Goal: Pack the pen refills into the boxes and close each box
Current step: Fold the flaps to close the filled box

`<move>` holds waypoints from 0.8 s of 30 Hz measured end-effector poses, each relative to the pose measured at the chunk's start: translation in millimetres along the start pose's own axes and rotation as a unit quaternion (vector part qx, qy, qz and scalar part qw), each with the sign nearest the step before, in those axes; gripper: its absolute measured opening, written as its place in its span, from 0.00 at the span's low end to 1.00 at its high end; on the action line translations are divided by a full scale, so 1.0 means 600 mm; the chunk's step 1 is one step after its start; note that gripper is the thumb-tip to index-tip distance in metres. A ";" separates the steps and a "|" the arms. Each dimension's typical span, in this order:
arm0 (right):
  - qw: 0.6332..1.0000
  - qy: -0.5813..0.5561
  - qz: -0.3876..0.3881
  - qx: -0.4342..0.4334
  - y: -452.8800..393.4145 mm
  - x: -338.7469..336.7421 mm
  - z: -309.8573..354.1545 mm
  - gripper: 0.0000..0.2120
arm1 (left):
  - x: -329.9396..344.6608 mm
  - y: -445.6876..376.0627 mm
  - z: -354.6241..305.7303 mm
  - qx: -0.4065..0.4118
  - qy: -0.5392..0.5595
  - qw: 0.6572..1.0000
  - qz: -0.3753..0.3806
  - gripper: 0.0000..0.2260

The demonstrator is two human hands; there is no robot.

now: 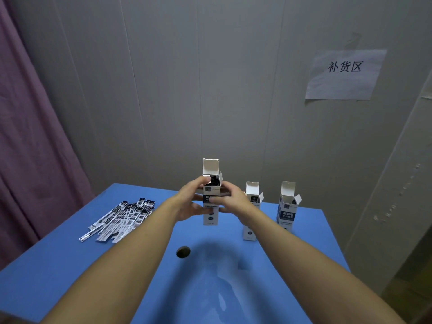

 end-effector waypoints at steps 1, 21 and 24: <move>0.999 -0.040 0.021 0.009 0.003 0.000 0.003 0.16 | 0.001 0.000 -0.002 0.005 -0.005 1.000 -0.002 0.19; 0.990 -0.106 0.057 0.075 0.003 -0.023 0.015 0.11 | -0.001 0.021 -0.007 -0.070 -0.149 0.986 0.032 0.28; 0.990 -0.117 0.052 0.061 0.004 -0.024 0.016 0.10 | -0.008 0.016 -0.005 -0.065 -0.157 0.985 0.036 0.32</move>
Point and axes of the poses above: each hand's wrist, its own y-axis away from the middle knuckle, its own x-axis out of the palm, z = x × y, the point moved 5 cm from there along -y, towards the middle knuckle, and after that the axes turned 11 degrees about y, right-handed, at the moved point
